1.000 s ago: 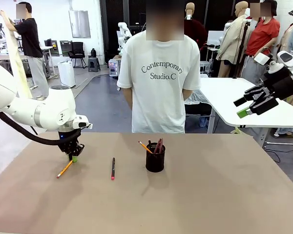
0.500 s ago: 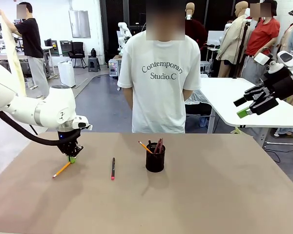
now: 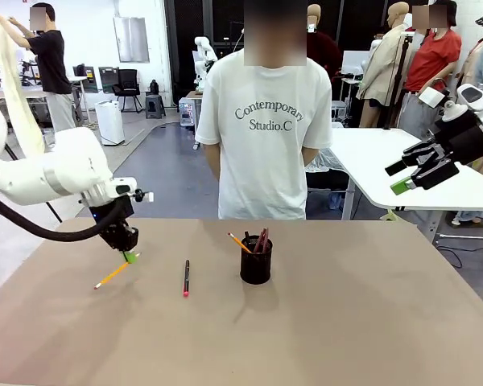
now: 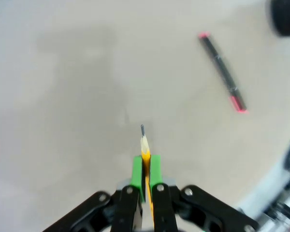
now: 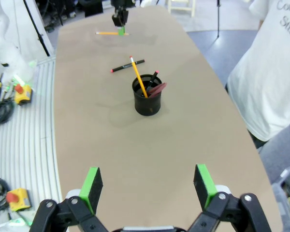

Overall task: Place the pens into the pen holder.
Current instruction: Pick up a writing instrument from the table and place it into the Pen holder.

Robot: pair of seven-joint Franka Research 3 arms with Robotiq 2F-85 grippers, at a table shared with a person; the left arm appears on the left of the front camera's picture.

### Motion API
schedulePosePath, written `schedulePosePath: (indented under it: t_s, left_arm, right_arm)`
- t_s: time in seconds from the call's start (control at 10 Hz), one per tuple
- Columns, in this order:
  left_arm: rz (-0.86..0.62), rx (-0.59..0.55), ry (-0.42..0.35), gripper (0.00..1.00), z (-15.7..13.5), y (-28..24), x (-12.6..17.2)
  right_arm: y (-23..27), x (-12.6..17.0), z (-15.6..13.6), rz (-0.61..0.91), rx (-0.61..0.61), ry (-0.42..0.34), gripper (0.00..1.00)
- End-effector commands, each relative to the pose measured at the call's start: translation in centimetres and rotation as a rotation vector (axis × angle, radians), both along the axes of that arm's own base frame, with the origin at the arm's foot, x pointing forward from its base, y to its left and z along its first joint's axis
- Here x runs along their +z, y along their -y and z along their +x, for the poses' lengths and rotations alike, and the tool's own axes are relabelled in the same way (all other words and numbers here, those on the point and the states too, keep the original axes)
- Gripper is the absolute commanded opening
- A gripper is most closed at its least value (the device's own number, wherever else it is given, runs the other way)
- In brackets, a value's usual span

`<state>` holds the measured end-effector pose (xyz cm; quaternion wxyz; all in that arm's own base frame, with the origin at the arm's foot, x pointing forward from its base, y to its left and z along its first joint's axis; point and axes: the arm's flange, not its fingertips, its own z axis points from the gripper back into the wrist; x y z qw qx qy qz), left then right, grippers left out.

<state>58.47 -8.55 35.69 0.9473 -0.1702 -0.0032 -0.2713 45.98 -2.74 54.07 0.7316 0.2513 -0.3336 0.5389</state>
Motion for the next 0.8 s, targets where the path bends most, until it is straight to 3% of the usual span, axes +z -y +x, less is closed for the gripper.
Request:
schedulePosePath:
  t_s: [0.0, 0.2, 0.4, 0.5, 0.6, 0.7]
  left_arm:
    - [-0.161, -0.01, -0.028, 0.0, -1.6, -1.3, 3.0]
    - [-0.336, -0.123, 0.023, 0.0, -2.8, -2.1, 5.2]
    - [-0.626, -0.215, 0.18, 0.0, -4.1, -3.3, 6.6]
    - [-0.745, -0.226, 0.284, 0.0, -4.9, -4.5, 7.7]
    - [-0.784, -0.274, 0.436, 0.0, -5.4, -5.5, 7.7]
    - [-0.823, -0.37, 0.577, 0.0, -5.5, -6.0, 7.8]
  right_arm:
    - [-0.2, 0.1, 0.0, -0.011, -0.005, 0.011, 1.0]
    - [-0.2, 0.1, 0.0, -0.011, -0.005, 0.011, 1.0]
    - [-0.2, 0.1, 0.0, -0.011, -0.005, 0.011, 1.0]
    - [-0.2, 0.1, 0.0, -0.011, -0.005, 0.011, 1.0]
    - [-0.2, 0.1, 0.0, -0.011, -0.005, 0.011, 1.0]
    - [-0.2, 0.1, 0.0, -0.011, -0.005, 0.011, 1.0]
